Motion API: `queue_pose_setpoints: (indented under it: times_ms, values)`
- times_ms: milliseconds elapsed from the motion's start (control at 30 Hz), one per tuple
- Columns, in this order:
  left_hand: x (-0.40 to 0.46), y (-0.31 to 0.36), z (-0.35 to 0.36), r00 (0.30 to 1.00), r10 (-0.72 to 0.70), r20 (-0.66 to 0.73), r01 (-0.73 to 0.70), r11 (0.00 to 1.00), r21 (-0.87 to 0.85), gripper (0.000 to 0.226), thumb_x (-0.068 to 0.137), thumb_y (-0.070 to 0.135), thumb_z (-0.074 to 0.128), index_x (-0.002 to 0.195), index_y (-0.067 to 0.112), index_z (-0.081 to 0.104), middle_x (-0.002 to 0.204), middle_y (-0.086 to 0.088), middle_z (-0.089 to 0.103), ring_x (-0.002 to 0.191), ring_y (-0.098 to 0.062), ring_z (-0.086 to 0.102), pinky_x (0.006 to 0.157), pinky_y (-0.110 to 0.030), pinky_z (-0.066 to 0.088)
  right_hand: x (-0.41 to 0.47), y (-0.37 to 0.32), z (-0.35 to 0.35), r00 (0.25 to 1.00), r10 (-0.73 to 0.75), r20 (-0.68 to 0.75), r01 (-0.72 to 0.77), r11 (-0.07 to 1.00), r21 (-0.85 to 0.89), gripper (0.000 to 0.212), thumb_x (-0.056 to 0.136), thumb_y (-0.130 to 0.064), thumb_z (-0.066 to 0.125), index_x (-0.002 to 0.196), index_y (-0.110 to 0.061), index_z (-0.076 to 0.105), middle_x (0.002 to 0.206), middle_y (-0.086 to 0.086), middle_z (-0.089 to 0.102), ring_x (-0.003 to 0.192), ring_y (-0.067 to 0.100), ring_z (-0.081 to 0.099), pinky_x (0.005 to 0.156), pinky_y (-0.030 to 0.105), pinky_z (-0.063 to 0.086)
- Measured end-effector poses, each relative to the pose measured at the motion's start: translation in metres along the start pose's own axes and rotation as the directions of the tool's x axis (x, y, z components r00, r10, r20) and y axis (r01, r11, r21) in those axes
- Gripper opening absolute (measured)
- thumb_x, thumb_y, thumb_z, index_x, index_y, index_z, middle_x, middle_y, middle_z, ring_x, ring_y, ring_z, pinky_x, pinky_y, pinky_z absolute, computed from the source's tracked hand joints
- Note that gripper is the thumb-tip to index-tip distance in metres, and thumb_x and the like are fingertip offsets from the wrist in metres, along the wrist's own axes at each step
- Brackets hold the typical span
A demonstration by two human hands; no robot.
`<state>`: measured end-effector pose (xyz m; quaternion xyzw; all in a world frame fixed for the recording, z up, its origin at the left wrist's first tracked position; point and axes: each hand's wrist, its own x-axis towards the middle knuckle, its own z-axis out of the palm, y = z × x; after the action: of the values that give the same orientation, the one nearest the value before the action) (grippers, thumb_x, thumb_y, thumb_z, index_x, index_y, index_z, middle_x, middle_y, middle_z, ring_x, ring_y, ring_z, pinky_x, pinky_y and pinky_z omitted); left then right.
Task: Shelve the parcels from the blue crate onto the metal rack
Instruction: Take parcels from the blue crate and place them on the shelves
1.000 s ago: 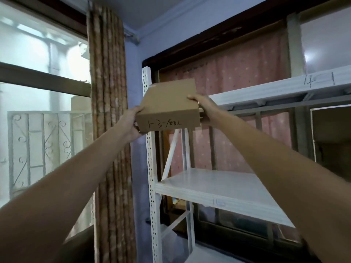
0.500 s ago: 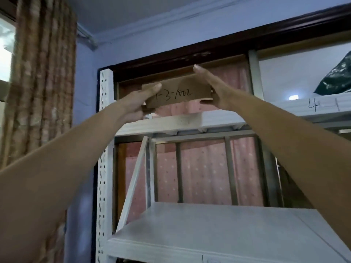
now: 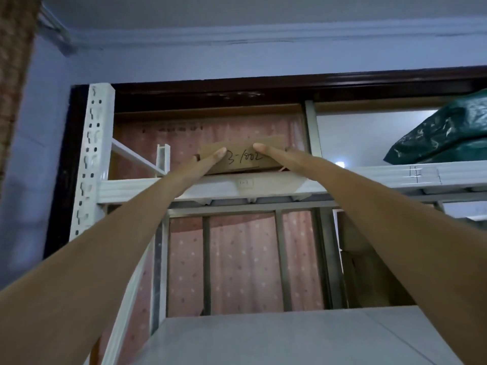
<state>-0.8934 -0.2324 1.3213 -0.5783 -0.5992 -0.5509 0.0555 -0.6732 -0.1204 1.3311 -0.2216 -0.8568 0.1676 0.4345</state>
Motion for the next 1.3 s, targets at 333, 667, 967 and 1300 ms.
queue_pose_setpoints:
  times_ms: [333,667,967,1300]
  values:
    - [0.012,-0.004,-0.005,0.993,-0.061,0.100,0.056,0.997,0.050,0.108,0.063,0.087,0.048,0.149,0.025,0.029,0.158,-0.001,0.025,0.143,-0.022,0.027,0.118,-0.043,0.020,0.006,0.001,0.008,0.998,-0.017,0.061,0.022,0.996,-0.088,0.078,0.044,-0.103,0.037,0.100,-0.051,0.055,0.107,-0.022,0.056,0.100,0.006,0.053,0.090,0.032,0.036]
    - [-0.016,-0.008,0.006,0.989,0.064,-0.137,-0.021,0.955,0.296,0.089,0.072,0.082,0.046,0.131,0.015,0.048,0.129,-0.005,0.057,0.117,-0.027,0.053,0.093,-0.032,0.041,-0.006,0.011,0.012,0.985,0.049,-0.167,-0.103,0.936,-0.337,0.126,0.053,-0.104,0.021,0.149,-0.024,0.034,0.149,0.007,0.044,0.131,0.032,0.046,0.108,0.054,0.035]
    - [-0.091,-0.067,0.037,0.835,0.402,-0.376,-0.191,0.853,0.486,0.087,0.084,0.055,0.058,0.148,0.008,0.022,0.150,-0.014,0.035,0.140,-0.029,0.031,0.116,-0.048,0.026,-0.072,0.064,0.043,0.870,-0.234,-0.435,-0.001,0.879,-0.477,0.093,0.086,-0.076,0.036,0.153,-0.014,0.018,0.159,0.008,0.024,0.146,0.024,0.023,0.121,0.046,0.017]
    - [-0.192,-0.047,0.117,0.981,0.148,-0.129,-0.067,0.871,0.486,0.074,0.084,0.046,0.060,0.144,0.012,0.034,0.149,-0.010,0.039,0.136,-0.029,0.035,0.113,-0.043,0.028,-0.221,0.122,0.027,0.960,-0.026,-0.280,-0.127,0.848,-0.514,0.089,0.084,-0.072,0.047,0.151,-0.017,0.025,0.156,0.007,0.033,0.143,0.025,0.032,0.117,0.051,0.026]
